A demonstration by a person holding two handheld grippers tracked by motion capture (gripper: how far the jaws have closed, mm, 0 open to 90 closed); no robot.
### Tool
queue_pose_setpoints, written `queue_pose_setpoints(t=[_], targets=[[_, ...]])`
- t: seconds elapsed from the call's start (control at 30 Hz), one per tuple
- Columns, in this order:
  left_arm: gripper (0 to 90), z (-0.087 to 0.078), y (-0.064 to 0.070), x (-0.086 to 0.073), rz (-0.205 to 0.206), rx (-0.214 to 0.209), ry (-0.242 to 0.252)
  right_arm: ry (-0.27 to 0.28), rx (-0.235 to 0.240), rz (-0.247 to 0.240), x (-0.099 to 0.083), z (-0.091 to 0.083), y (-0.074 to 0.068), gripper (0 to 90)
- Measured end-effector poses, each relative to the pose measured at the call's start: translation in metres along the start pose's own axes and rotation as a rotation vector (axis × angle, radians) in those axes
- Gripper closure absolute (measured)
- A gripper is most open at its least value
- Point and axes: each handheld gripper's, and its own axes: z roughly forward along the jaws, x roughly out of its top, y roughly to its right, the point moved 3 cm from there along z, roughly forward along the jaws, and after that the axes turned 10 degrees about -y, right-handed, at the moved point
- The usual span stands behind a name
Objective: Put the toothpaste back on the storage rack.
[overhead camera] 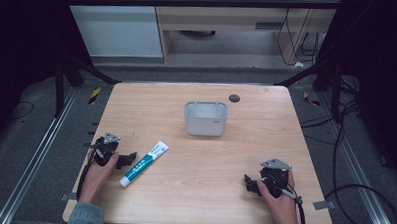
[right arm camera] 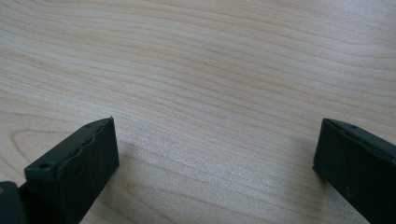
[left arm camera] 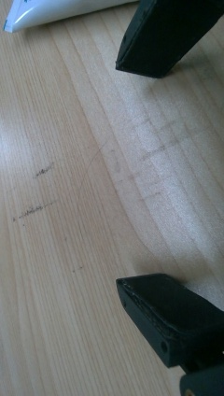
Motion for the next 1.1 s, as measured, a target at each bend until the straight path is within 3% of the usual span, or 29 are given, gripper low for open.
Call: queue_pose_setpoints(t=[0.13, 0.2, 0.27, 0.43, 0.53, 0.67, 0.73, 0.77, 0.8, 0.93, 1.07, 1.1], targets=[[2.4, 0.000, -0.001, 0.001, 0.012, -0.007, 0.005, 0.001, 0.002, 0.001, 0.000, 0.000, 0.000, 0.6], [5.6, -0.005, -0.001, 0.001, 0.011, 0.013, -0.002, 0.000, 0.005, 0.003, 0.000, 0.000, 0.000, 0.6], [6.4, -0.019, 0.002, 0.003, 0.023, 0.043, 0.009, 0.000, 0.005, 0.002, -0.001, -0.001, 0.000, 0.5], [2.4, -0.042, 0.004, 0.004, 0.012, 0.042, 0.060, 0.000, 0.004, -0.002, -0.001, -0.001, 0.000, 0.5], [3.7, -0.054, 0.007, 0.004, 0.027, 0.045, 0.081, 0.000, 0.003, 0.002, -0.001, -0.001, 0.000, 0.4], [4.3, -0.069, 0.014, 0.008, 0.033, 0.040, 0.053, -0.001, 0.001, 0.000, -0.001, -0.001, 0.000, 0.4], [4.2, -0.076, 0.023, 0.006, 0.075, 0.042, 0.045, -0.001, 0.001, 0.000, -0.001, -0.001, 0.000, 0.4], [4.2, -0.076, 0.023, 0.006, 0.075, 0.042, 0.045, -0.001, 0.001, 0.000, -0.001, -0.001, 0.000, 0.4], [4.2, -0.081, 0.028, 0.004, 0.080, -0.002, 0.028, -0.001, 0.002, -0.001, -0.001, -0.001, 0.000, 0.4], [5.9, -0.090, 0.031, 0.003, 0.056, -0.022, 0.017, -0.001, -0.001, -0.001, -0.001, 0.000, 0.000, 0.3], [5.6, -0.097, 0.038, 0.004, 0.094, -0.020, -0.031, -0.003, 0.000, -0.003, -0.001, 0.000, 0.000, 0.4], [4.9, -0.097, 0.042, 0.004, 0.116, -0.028, -0.065, -0.002, 0.002, -0.005, -0.001, 0.000, 0.000, 0.4]])
